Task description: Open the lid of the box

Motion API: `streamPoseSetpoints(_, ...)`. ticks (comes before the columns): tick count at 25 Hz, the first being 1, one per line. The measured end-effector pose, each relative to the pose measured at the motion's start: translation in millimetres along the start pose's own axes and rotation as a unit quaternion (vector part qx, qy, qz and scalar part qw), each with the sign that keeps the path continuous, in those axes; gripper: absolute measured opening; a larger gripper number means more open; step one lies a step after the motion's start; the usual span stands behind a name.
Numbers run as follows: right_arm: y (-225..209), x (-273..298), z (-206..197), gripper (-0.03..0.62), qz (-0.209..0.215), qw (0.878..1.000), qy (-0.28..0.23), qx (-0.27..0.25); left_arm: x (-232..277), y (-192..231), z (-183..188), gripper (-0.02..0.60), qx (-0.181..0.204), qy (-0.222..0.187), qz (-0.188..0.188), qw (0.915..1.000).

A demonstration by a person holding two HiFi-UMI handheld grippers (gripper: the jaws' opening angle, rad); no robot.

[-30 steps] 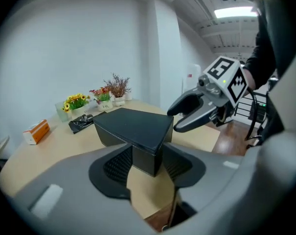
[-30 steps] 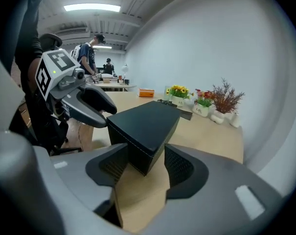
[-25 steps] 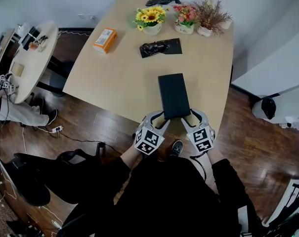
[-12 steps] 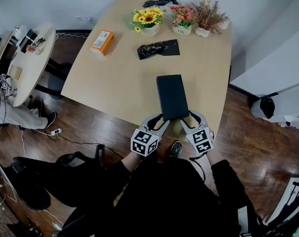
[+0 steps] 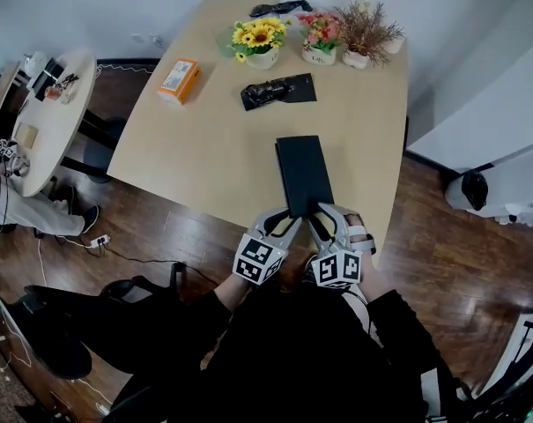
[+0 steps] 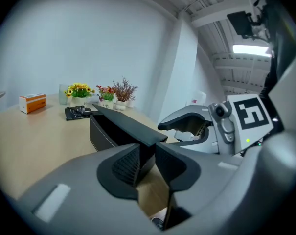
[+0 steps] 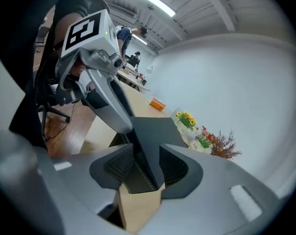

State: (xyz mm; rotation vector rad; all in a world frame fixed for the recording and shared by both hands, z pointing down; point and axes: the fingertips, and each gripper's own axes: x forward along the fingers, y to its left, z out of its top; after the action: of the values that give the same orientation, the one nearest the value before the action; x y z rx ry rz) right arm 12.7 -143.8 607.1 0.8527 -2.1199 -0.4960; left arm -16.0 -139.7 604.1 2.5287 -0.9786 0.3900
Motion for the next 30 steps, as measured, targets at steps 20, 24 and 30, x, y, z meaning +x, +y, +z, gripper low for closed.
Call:
streamPoseSetpoints(20,-51.6,-28.7,8.3,0.03,-0.078,0.974,-0.07,0.198,-31.1,21.2,2.0,0.054,-0.029,0.009,0.041,0.9987)
streamPoseSetpoints(24,-63.5,-36.5,-3.6,0.025,-0.097,0.943,-0.098,0.303,-39.3,17.5,-9.9,0.052,-0.038,0.019,0.04,0.9983)
streamPoseSetpoints(30,-89.3,-47.8,-41.7,0.018,-0.106,0.824,-0.121,0.543,-46.1,7.3,-18.5,0.052,-0.043,0.031,0.034,0.998)
